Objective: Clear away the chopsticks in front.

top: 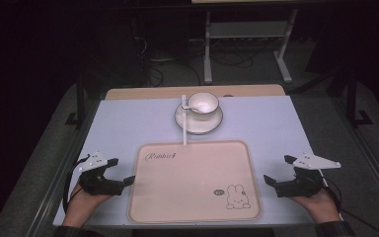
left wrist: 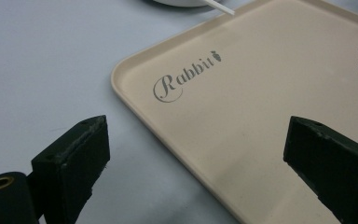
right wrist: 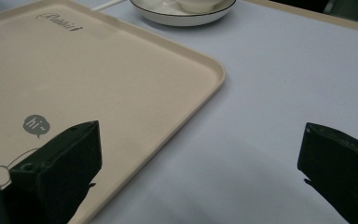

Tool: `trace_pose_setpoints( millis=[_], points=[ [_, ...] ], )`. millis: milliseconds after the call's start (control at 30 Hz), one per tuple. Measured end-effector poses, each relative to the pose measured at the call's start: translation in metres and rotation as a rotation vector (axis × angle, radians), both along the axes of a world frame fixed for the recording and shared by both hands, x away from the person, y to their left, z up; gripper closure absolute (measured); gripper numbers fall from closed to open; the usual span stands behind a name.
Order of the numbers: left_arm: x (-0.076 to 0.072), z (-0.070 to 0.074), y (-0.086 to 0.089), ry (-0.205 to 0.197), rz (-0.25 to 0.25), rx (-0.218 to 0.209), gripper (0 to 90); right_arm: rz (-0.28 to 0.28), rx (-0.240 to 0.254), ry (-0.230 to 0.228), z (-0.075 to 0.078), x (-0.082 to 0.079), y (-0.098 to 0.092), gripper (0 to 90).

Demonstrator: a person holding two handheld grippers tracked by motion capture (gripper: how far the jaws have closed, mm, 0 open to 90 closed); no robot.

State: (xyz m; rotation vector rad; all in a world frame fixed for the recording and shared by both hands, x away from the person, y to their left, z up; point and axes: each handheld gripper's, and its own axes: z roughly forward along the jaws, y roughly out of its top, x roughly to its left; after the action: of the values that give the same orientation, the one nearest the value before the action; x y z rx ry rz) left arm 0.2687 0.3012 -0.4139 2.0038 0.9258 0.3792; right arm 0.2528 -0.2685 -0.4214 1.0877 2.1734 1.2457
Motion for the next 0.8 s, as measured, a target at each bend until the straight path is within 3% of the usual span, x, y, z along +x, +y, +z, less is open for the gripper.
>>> trace_pose_setpoints(
  millis=[300,800],
  points=[
    [0.008,0.003,-0.007,0.019,-0.002,0.003,6.2,0.004,0.001,0.002,0.0,0.001,0.0,0.0],
    [0.04,0.011,-0.029,0.053,0.002,0.027,6.2,0.017,-0.027,0.004,-0.001,0.002,0.004,0.0]
  ],
)
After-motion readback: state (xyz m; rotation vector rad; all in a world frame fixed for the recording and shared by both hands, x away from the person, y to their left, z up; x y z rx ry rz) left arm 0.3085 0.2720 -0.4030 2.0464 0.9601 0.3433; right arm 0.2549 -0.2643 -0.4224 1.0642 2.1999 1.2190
